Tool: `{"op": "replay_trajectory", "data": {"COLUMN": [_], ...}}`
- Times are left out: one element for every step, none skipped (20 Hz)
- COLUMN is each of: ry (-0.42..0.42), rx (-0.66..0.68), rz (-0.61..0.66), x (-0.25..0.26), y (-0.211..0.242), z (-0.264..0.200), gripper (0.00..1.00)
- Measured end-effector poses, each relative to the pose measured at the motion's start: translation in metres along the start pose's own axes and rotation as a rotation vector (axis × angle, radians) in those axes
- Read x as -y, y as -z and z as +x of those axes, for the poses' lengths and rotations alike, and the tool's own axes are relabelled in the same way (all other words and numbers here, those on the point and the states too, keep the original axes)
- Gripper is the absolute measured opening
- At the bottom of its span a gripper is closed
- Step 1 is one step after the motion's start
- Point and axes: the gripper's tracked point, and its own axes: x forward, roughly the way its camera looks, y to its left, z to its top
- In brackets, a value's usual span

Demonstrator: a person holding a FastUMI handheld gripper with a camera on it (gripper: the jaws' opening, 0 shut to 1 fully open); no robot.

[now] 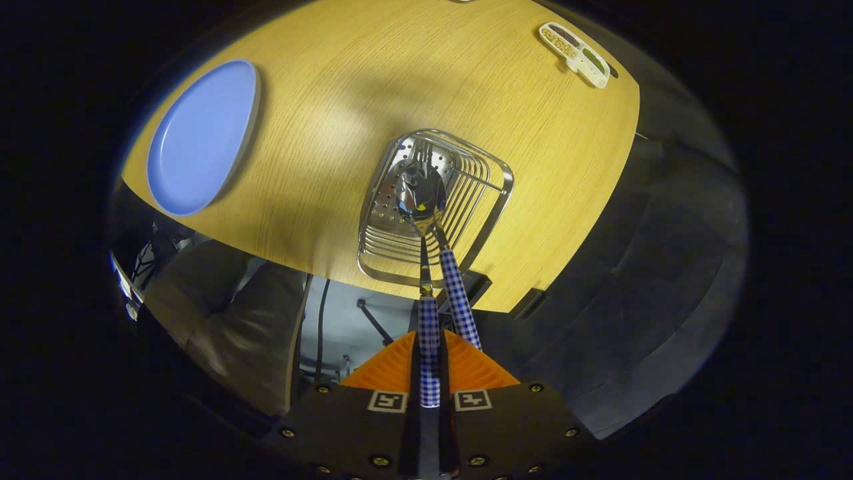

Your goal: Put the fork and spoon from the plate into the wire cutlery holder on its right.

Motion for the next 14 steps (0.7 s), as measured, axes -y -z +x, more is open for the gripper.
{"op": "replay_trajectory", "data": {"ry": [0.001, 0.007, 0.008, 0.011, 0.009, 0.007, 0.015, 0.017, 0.012, 0.020, 0.022, 0.016, 0.014, 0.011], "rx": [0.009, 0.018, 0.030, 0.045, 0.067, 0.093, 0.123, 0.159, 0.192, 0.228, 0.263, 0.300, 0.331, 0.357], "rz": [-0.003, -0.004, 0.000, 0.005, 0.014, 0.031, 0.043, 0.057, 0.071, 0.090, 0.106, 0.125, 0.143, 0.161], "x": [0.002, 0.003, 0.003, 0.004, 0.005, 0.005, 0.005, 0.004, 0.003, 0.013, 0.013, 0.011, 0.010, 0.003], "y": [-0.003, -0.004, -0.005, -0.005, -0.008, -0.008, -0.009, -0.008, -0.008, -0.002, -0.001, 0.000, 0.001, -0.005], "z": [-0.003, -0.002, -0.005, -0.005, -0.006, -0.009, -0.013, -0.017, -0.021, -0.024, -0.029, -0.032, -0.037, -0.055], "gripper": [0.13, 0.13, 0.17, 0.29, 0.47, 0.55, 0.76, 0.96, 0.96, 0.96, 0.96, 0.97, 0.97, 0.97]}}
